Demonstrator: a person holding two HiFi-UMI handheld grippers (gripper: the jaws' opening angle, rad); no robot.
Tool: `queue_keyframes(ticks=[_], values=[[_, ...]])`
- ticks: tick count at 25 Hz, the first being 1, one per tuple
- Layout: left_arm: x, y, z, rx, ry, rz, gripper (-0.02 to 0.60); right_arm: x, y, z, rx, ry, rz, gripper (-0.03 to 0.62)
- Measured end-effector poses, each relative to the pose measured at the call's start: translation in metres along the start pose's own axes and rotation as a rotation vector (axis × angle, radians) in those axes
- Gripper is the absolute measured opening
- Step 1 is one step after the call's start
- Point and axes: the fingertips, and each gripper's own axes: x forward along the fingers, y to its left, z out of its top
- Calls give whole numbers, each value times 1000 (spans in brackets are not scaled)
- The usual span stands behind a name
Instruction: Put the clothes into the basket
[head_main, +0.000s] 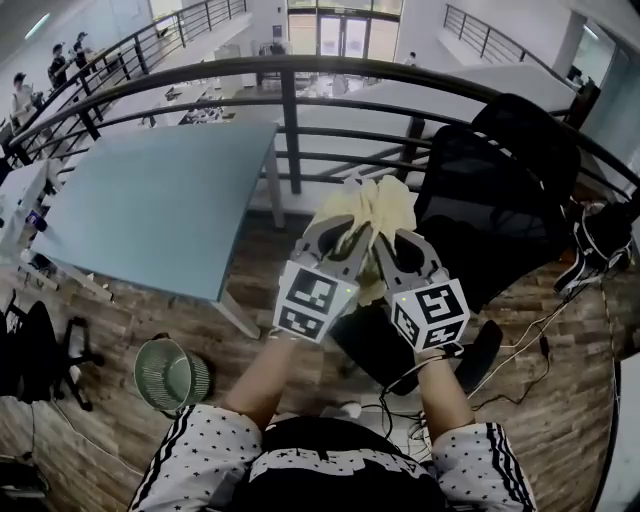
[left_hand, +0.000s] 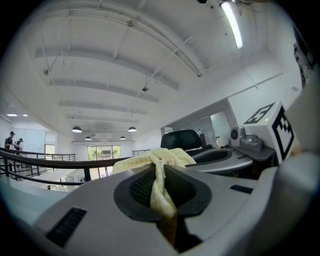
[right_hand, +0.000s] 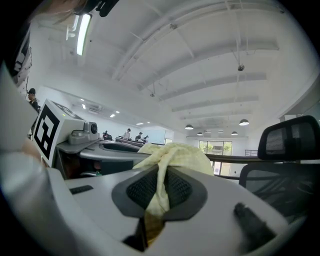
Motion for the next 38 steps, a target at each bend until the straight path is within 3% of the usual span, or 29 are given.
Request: queue_keyframes(ticks=[23, 38], values=[[-210, 157, -14, -15, 52, 393, 49, 105, 232, 54, -3, -59, 408, 46], [-358, 222, -28, -58, 77, 667, 49, 138, 389, 79, -36, -83, 692, 46]])
